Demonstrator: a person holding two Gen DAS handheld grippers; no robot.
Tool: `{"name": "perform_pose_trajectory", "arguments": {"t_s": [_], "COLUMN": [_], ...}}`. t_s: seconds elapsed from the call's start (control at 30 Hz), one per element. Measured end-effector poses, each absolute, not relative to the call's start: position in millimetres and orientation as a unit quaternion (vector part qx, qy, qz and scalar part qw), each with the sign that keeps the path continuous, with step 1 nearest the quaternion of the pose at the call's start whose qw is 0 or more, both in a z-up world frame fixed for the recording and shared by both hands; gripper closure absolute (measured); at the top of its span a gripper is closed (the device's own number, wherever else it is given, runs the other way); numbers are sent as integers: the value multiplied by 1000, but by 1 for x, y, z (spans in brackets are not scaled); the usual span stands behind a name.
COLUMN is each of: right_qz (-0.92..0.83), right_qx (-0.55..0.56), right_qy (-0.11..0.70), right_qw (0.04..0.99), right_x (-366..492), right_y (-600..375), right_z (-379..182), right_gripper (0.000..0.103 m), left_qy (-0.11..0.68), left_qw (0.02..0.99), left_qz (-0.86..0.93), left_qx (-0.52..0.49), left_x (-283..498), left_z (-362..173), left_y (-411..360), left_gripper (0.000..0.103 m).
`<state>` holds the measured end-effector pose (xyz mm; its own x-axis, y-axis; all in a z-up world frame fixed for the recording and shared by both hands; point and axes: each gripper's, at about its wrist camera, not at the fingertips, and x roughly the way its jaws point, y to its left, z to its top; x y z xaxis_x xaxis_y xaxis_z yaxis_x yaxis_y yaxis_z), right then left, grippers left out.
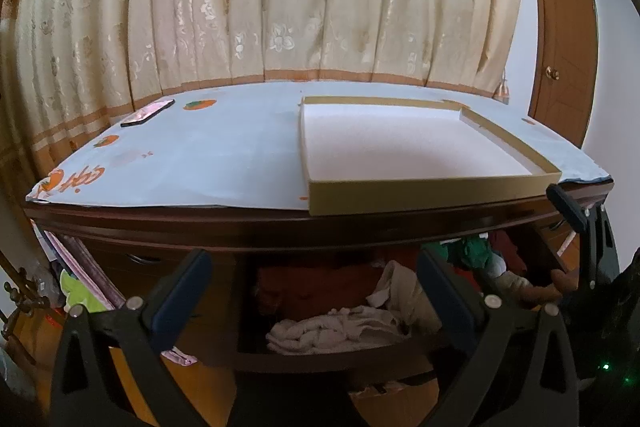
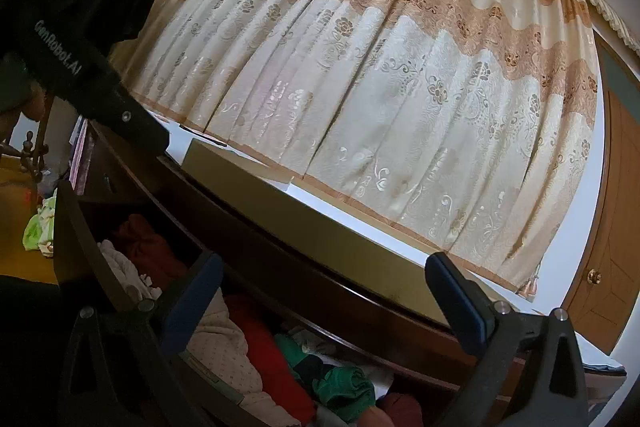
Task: Take underwear out of drawer
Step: 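Pull the top dresser drawer open with the right hand, then lower both tools toward the clothes in the open drawer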
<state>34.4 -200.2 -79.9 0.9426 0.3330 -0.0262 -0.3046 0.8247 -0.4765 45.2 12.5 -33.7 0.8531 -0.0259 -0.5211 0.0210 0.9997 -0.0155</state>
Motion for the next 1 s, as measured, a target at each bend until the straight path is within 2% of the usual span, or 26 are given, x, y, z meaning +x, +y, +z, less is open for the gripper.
{"name": "perform_pose_trajectory", "arguments": {"t_s": [1.0], "right_qz": [193], "right_qx": [-247], "right_qy": [24], "right_qw": [949], "right_x": [5], "right_y": [-206], "right_z": [-71], "right_gripper": [1], "left_qy": [261], "left_qw": [965], "left_qz": [-3], "left_qx": [7], "left_x": [22], "left_z": [-24], "left_y": [25], "left_gripper": [0]}}
